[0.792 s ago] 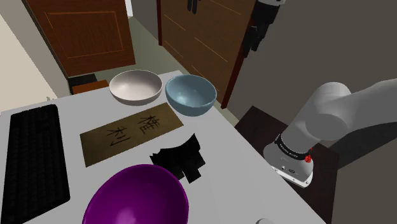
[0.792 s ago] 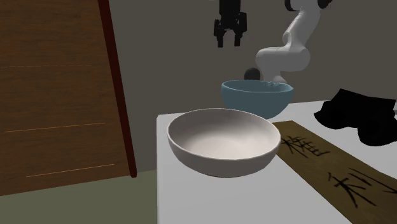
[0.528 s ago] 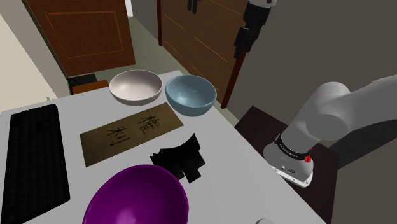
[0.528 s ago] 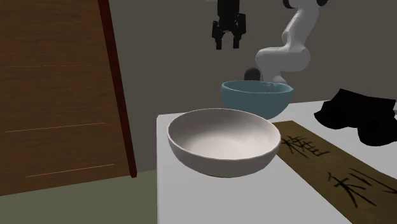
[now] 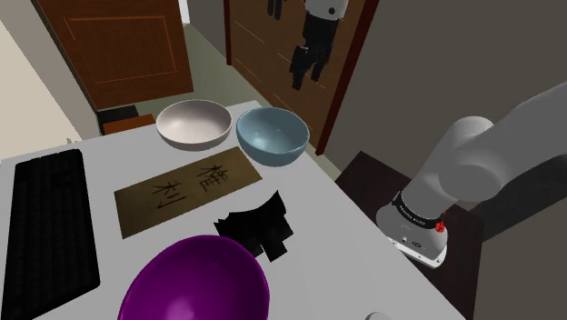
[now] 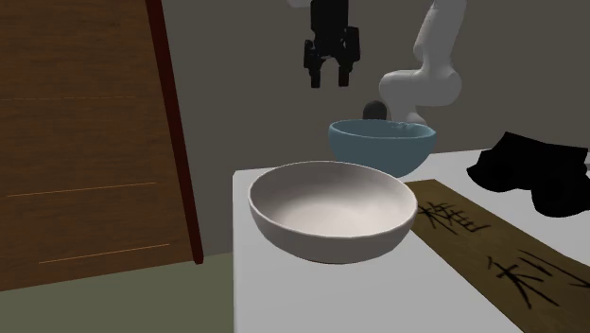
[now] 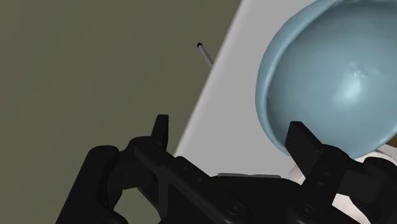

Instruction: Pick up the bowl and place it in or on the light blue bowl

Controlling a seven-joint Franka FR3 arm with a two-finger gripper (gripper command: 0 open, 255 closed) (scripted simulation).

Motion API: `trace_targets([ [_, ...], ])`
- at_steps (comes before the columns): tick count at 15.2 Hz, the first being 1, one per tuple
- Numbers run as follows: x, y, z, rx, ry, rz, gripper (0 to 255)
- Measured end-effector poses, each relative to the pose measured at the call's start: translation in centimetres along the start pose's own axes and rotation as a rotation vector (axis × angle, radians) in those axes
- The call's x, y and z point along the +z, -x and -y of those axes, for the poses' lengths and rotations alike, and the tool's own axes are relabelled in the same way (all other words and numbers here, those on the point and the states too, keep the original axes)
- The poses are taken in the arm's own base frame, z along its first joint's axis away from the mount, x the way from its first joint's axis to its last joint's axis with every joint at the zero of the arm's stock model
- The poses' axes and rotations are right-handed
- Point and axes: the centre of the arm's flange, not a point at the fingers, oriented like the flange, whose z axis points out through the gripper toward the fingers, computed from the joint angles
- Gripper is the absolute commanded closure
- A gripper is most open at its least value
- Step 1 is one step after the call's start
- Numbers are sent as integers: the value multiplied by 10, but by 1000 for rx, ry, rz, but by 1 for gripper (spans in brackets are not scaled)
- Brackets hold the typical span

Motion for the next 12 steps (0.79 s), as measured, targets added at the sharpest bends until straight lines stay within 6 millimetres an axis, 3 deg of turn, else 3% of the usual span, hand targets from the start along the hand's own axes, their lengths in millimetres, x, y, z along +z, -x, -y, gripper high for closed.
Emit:
trace_targets([
  [12,50,-118,82,4,-45,-13,0],
])
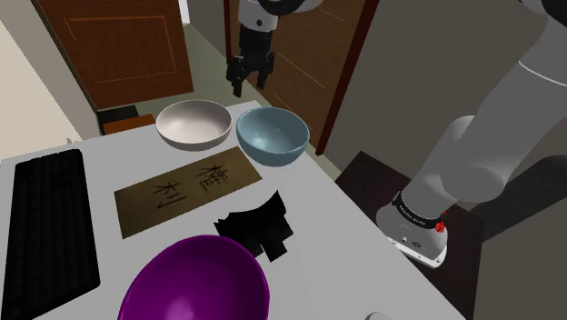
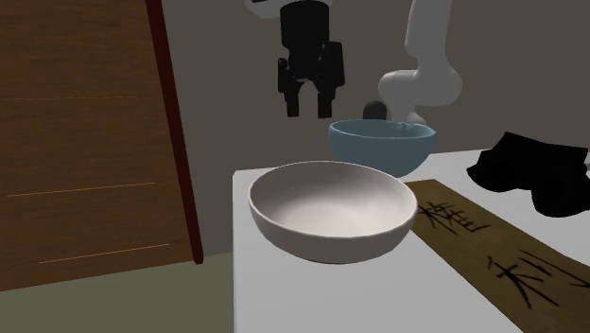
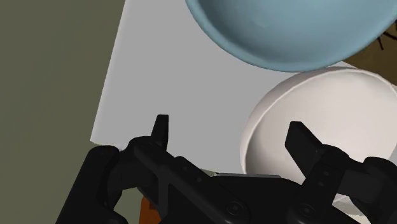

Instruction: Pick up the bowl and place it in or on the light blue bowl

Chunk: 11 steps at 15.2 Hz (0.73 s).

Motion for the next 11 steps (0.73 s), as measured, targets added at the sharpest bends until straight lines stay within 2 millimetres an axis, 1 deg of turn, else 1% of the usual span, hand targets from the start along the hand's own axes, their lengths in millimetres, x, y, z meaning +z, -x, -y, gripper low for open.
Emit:
trace_targets([
  [2,5,-18,14,1,-8,-2,0],
  [4,13,-39,25,1,-15,-4,0],
  [6,21,-46,34,2,-18,-5,0],
  [11,48,-50,37,2,-20,-5,0],
])
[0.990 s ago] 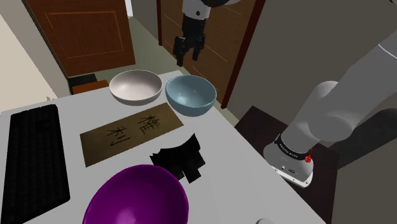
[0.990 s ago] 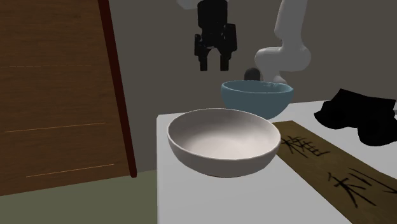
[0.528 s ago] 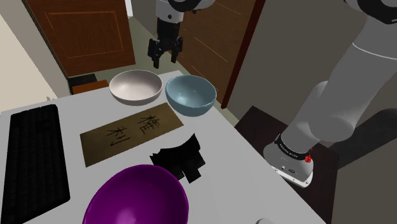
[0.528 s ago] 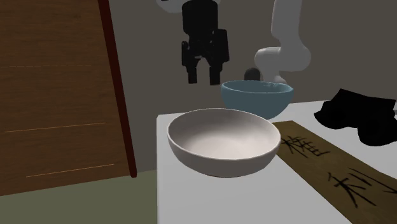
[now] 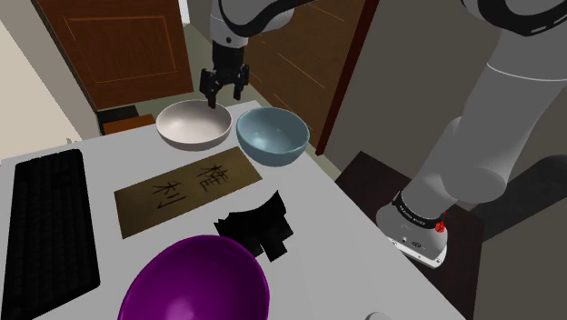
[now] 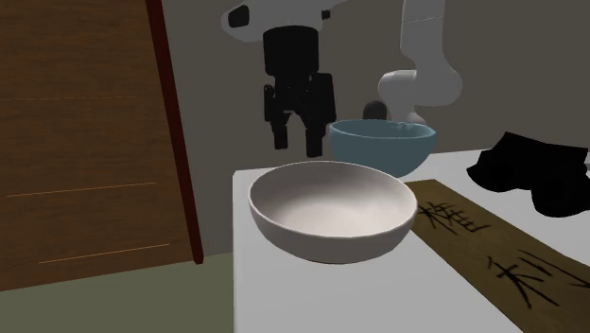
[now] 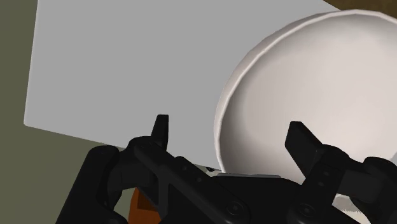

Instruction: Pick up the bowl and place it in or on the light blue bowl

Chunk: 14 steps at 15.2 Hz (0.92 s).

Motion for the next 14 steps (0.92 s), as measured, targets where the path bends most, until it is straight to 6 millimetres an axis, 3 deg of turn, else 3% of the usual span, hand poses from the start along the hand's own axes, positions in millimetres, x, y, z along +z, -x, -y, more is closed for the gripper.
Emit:
trace_targets([
  [2,11,0,1,0,0,0,0],
  [8,13,1,0,0,0,0,0],
  [9,13,1,0,0,0,0,255],
  [14,13,1,0,0,0,0,255],
])
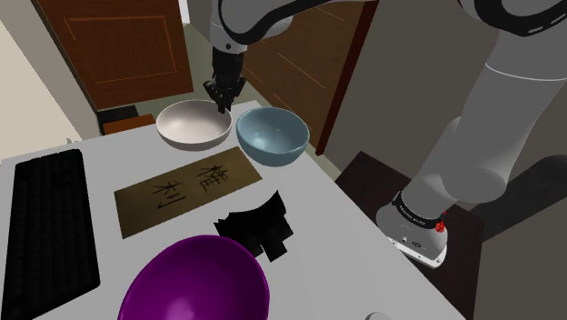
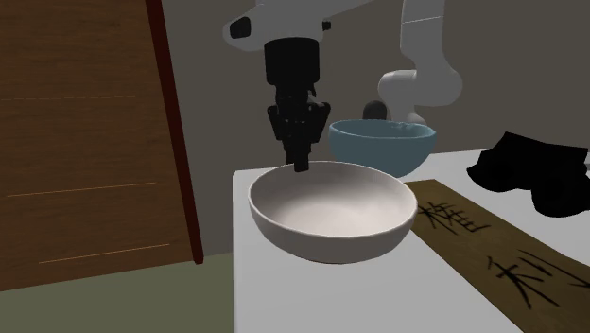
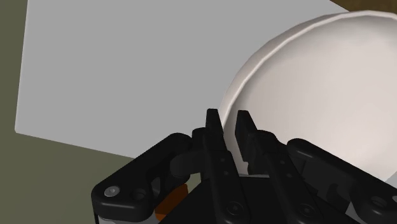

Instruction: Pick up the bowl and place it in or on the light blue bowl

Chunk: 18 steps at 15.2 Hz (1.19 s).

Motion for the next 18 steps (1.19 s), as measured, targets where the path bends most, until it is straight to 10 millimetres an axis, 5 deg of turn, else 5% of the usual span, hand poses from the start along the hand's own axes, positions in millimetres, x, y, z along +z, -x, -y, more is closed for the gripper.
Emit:
trace_targets([
  [6,-2,0,0,0,0,0,255],
  [18,-62,0,8,0,0,0,255],
])
